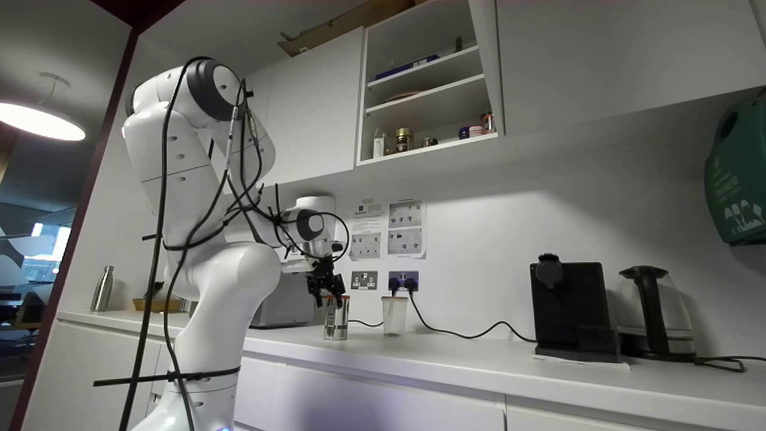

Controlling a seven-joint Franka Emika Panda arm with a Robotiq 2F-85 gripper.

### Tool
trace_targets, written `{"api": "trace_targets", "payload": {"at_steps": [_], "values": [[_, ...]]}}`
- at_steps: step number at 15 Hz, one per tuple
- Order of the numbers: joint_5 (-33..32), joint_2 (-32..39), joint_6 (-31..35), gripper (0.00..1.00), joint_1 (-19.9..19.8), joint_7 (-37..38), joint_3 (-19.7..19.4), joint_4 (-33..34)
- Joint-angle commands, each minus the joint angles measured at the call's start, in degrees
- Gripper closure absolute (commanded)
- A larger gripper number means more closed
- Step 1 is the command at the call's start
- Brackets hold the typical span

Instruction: Pick the bottle and put it on the bottom compartment of the top shelf

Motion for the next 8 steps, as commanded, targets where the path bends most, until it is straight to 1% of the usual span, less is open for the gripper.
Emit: {"api": "trace_targets", "payload": {"at_steps": [1,3,5,6,7,8], "values": [[-1.5,-0.3,4.0,0.0,-3.2,5.2,4.0,0.2],[-2.2,-0.3,5.0,0.0,-4.6,7.3,6.0,0.4],[-2.3,-0.4,3.7,0.0,-5.4,8.8,7.3,0.5],[-1.5,-0.6,2.2,0.0,-4.8,8.7,7.0,0.6],[-0.8,0.0,3.2,0.0,-3.8,6.8,5.8,0.6],[-0.8,0.0,3.2,0.0,-3.7,6.9,5.9,0.6]]}}
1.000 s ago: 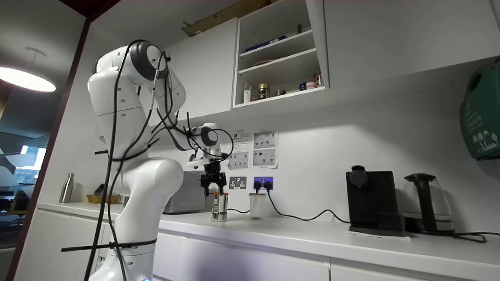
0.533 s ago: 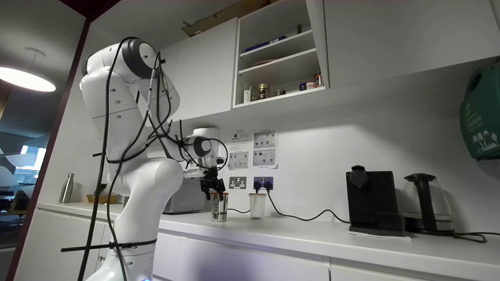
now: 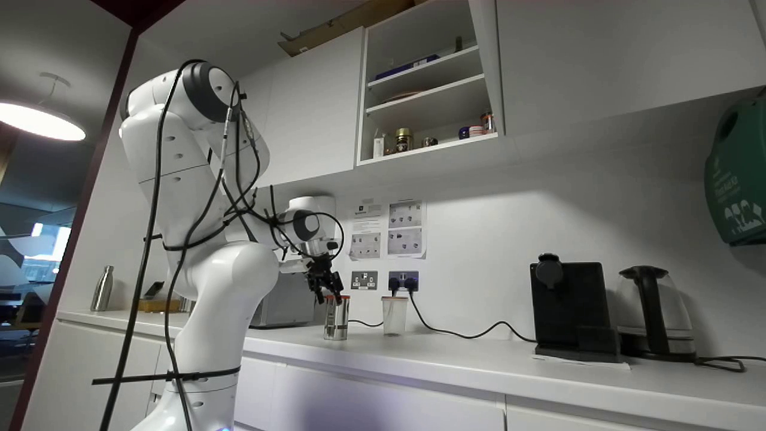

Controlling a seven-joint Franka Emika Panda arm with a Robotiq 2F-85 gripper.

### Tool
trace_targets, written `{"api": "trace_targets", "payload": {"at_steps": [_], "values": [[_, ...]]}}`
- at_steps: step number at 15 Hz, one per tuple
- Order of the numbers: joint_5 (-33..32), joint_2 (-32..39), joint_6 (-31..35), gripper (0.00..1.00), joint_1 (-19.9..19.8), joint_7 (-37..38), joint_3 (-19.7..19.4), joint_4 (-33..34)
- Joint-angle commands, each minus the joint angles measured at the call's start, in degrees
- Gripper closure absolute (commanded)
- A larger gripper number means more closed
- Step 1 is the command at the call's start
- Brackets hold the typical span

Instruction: Pick the bottle and put it on the bottom compartment of the top shelf

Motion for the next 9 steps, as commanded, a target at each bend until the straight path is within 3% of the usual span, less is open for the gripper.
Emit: {"api": "trace_targets", "payload": {"at_steps": [1,6,9], "values": [[-0.1,0.0,-0.2,0.0,0.2,0.0,-0.2,0.1],[-0.4,0.4,-2.0,0.0,0.0,-0.3,-0.3,0.6],[-1.7,0.3,1.1,0.0,-1.6,0.7,0.6,0.1]]}}
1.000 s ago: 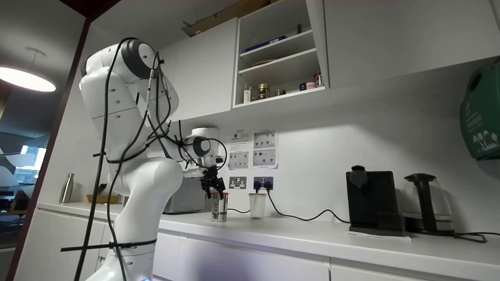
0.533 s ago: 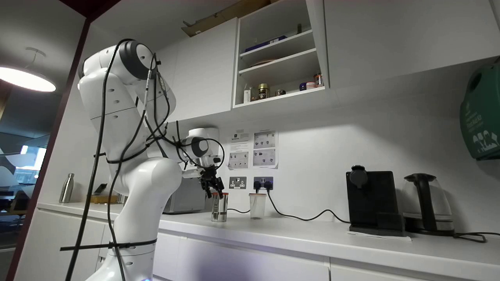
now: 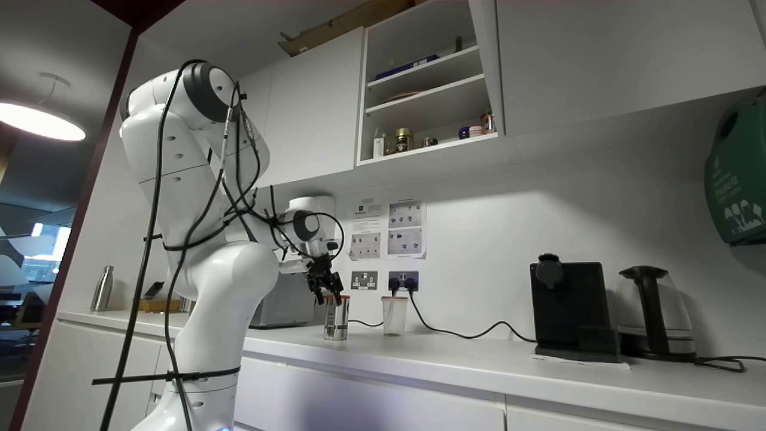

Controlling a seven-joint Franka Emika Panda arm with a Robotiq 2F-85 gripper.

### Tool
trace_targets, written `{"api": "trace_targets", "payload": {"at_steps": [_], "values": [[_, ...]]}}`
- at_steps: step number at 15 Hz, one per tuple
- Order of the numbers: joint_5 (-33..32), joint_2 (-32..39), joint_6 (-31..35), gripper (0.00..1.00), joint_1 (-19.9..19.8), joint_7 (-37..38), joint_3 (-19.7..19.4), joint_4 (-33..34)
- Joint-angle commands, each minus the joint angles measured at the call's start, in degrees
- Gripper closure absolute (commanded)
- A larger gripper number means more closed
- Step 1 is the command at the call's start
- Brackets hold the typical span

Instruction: Pick the bottle and put it on the bottom compartment of the top shelf

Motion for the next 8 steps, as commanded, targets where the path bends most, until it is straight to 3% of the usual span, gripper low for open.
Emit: {"api": "trace_targets", "payload": {"at_steps": [1,8], "values": [[-1.6,0.8,1.9,0.0,-1.3,0.1,0.3,0.1],[-4.7,3.6,1.9,0.0,-3.9,1.1,1.2,0.0]]}}
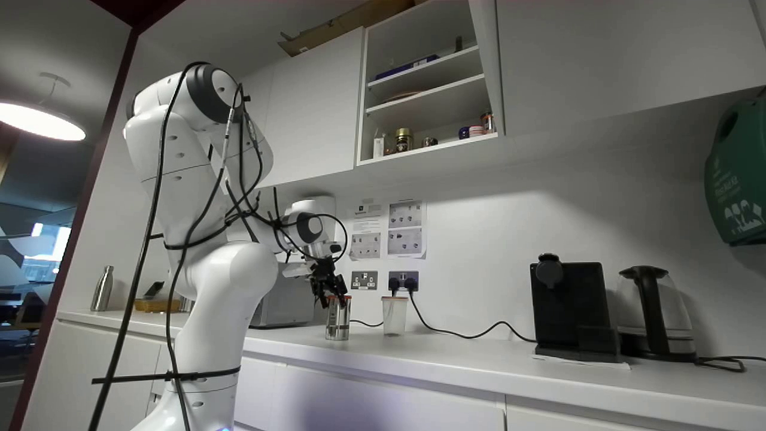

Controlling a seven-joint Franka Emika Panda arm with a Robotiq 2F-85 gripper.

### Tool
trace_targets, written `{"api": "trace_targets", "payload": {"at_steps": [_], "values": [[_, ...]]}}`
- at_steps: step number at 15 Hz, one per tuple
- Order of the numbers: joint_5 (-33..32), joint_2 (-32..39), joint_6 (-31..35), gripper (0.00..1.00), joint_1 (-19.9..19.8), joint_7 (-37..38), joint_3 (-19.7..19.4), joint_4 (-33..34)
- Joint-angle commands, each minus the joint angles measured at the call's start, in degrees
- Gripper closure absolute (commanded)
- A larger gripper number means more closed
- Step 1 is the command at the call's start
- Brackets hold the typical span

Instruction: Pick the bottle and put it on the bottom compartment of the top shelf

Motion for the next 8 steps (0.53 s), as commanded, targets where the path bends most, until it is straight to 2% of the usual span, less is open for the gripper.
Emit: {"api": "trace_targets", "payload": {"at_steps": [1,8], "values": [[-2.7,2.2,1.5,0.0,-2.3,1.4,1.2,0.1],[-6.2,3.1,1.3,0.0,-5.3,3.2,1.8,2.2]]}}
